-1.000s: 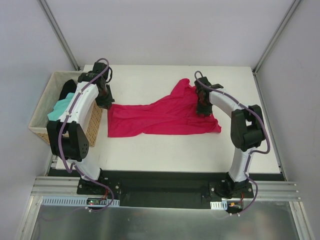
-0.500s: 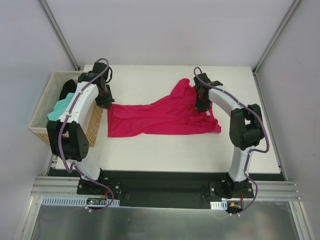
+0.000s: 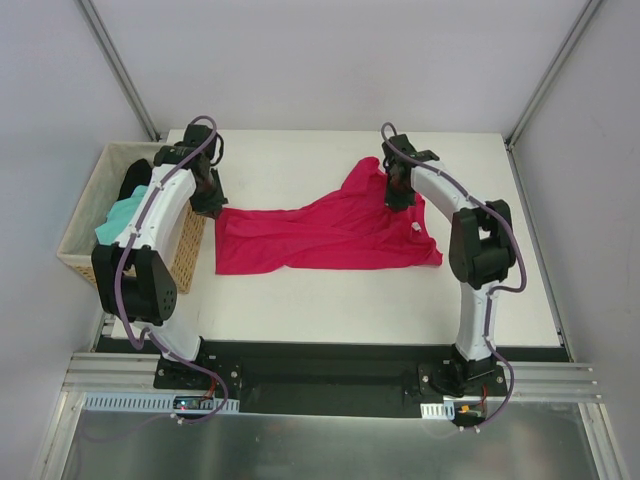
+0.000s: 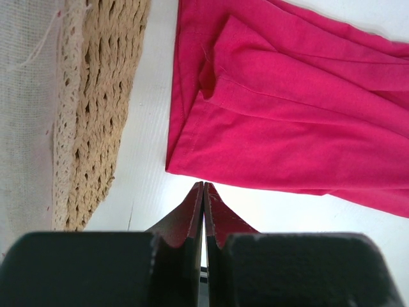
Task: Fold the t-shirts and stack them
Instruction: Fold the flattened tshirt in 1/3 of the way
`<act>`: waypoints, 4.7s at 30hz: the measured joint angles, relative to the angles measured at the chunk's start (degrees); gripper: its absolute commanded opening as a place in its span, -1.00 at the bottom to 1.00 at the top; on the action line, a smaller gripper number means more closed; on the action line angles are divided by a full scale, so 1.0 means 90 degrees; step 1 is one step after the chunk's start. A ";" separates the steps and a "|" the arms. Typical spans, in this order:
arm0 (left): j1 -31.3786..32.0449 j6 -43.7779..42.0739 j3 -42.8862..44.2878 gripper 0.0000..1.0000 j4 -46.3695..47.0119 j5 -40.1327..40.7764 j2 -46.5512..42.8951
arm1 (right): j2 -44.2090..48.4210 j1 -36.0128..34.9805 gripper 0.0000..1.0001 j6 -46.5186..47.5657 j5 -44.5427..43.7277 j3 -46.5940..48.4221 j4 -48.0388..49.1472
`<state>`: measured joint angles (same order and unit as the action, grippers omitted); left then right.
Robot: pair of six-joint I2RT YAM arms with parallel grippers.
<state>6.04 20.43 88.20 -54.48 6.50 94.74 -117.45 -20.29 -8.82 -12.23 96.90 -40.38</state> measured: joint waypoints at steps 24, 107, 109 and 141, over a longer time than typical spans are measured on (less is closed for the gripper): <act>0.0000 0.0044 -0.0265 -1.00 -0.0083 0.0136 -0.0267 | -0.0889 0.0000 -0.20 0.0413 0.0571 0.1450 -0.0287; 0.0374 -0.0058 0.1542 -1.00 -0.0202 -0.0376 0.1462 | -0.2120 0.0537 -0.98 0.0563 0.2948 0.2096 0.0090; 0.0374 -0.0058 0.1569 -1.00 -0.0262 -0.0376 0.1460 | -0.2208 0.0585 -0.98 0.0486 0.3041 0.2130 0.0092; 0.0374 -0.0046 0.2149 -1.00 -0.0869 -0.0367 0.1460 | -0.2793 0.1817 0.24 -0.0376 0.3330 0.3218 0.0505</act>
<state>9.41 20.01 107.55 -62.30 3.20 107.87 -142.58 -3.95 -12.21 17.74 125.86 -35.83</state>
